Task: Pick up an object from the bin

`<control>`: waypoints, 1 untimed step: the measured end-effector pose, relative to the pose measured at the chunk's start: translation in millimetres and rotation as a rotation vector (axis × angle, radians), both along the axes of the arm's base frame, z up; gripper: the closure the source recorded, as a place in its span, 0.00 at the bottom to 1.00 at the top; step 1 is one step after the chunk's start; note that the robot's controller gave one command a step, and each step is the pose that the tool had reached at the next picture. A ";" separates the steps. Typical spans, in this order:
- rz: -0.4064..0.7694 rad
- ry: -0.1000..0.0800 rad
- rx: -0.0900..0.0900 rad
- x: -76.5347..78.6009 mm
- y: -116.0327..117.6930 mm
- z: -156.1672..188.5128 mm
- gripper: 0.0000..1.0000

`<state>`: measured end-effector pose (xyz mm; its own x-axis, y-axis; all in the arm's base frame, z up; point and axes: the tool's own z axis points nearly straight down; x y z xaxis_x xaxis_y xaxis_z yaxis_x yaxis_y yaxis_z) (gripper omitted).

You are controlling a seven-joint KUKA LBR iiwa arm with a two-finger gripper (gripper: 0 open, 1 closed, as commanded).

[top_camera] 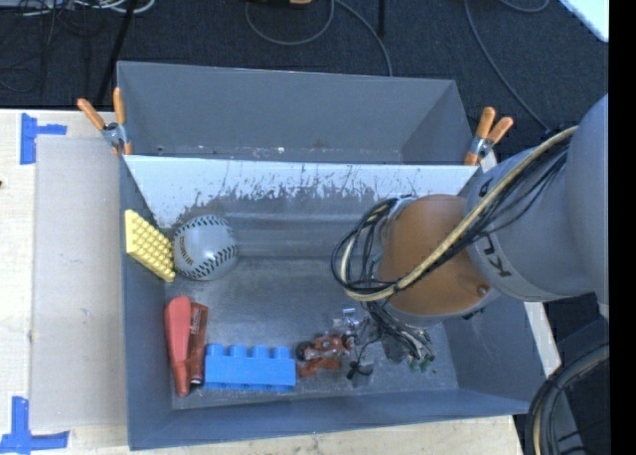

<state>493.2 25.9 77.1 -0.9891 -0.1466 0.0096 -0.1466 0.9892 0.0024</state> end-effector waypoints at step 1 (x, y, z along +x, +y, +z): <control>0.001 -0.003 0.000 0.0 0.2 9.4 1.00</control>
Offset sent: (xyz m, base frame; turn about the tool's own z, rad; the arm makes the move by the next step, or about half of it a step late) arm 0.0000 -0.0001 0.0372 0.0000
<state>493.2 26.1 86.6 -0.9891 -0.1472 0.0067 -0.1471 0.9891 0.0022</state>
